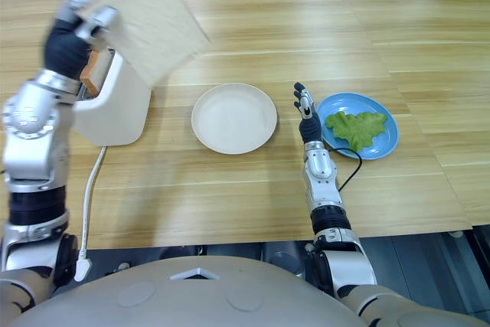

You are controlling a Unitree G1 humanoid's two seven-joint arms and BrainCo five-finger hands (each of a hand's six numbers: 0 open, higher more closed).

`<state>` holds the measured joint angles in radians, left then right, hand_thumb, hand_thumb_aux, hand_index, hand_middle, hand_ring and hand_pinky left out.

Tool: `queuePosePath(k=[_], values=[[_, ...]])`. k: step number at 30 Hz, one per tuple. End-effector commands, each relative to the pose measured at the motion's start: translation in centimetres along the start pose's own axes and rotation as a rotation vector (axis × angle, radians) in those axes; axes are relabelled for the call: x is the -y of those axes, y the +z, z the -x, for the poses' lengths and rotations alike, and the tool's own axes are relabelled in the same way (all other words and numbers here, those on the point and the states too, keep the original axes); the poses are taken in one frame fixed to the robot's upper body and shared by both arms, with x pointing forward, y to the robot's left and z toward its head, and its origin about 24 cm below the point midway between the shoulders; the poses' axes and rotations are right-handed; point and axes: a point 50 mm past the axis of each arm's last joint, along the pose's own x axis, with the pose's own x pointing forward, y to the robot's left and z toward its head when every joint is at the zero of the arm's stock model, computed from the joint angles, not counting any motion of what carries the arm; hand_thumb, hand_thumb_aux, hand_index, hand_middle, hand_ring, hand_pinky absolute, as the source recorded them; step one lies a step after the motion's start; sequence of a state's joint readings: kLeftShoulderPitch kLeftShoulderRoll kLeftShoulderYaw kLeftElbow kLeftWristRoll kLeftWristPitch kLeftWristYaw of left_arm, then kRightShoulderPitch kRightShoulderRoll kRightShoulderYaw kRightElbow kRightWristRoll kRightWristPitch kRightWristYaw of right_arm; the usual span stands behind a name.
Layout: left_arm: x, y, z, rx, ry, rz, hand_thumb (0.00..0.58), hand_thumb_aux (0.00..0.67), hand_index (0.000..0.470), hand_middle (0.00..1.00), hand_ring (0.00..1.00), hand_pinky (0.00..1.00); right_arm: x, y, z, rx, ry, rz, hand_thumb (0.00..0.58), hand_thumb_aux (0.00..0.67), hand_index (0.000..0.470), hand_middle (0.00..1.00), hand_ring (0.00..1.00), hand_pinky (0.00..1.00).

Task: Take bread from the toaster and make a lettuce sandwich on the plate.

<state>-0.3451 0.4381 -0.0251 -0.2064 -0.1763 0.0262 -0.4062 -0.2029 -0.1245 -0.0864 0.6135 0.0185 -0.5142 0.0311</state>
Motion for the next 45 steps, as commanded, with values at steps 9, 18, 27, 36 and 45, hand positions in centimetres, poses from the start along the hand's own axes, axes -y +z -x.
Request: queuePosePath(k=[9,18,27,36,45], values=[[6.7,-9.7,-4.3,-0.310,-0.561,-0.028,0.580,0.670,0.460,1.00,1.00,1.00,3.1,0.9,0.1,0.030,-0.112,0.002,0.000,0.000,0.000,0.00,0.00,0.00],[6.4,-11.4,-6.6,-0.381,-0.529,-0.092,0.580,0.670,0.460,1.00,1.00,1.00,2.7,0.7,0.3,0.019,-0.095,0.002,0.000,0.000,0.000,0.00,0.00,0.00],[6.7,-12.7,-6.3,-0.462,-0.523,-0.227,0.580,0.670,0.460,1.00,1.00,1.00,2.7,0.8,0.5,0.016,-0.088,0.007,0.000,0.000,0.000,0.00,0.00,0.00],[6.6,-14.2,-5.4,-0.504,-0.572,-0.752,0.000,0.000,0.000,0.00,0.00,0.00,2.5,1.1,0.5,0.025,-0.068,0.010,0.000,0.000,0.000,0.00,0.00,0.00],[4.3,-12.5,-7.3,-0.338,-0.446,-1.221,0.000,0.000,0.000,0.00,0.00,0.00,2.2,1.4,0.5,0.036,-0.046,0.012,0.000,0.000,0.000,0.00,0.00,0.00]])
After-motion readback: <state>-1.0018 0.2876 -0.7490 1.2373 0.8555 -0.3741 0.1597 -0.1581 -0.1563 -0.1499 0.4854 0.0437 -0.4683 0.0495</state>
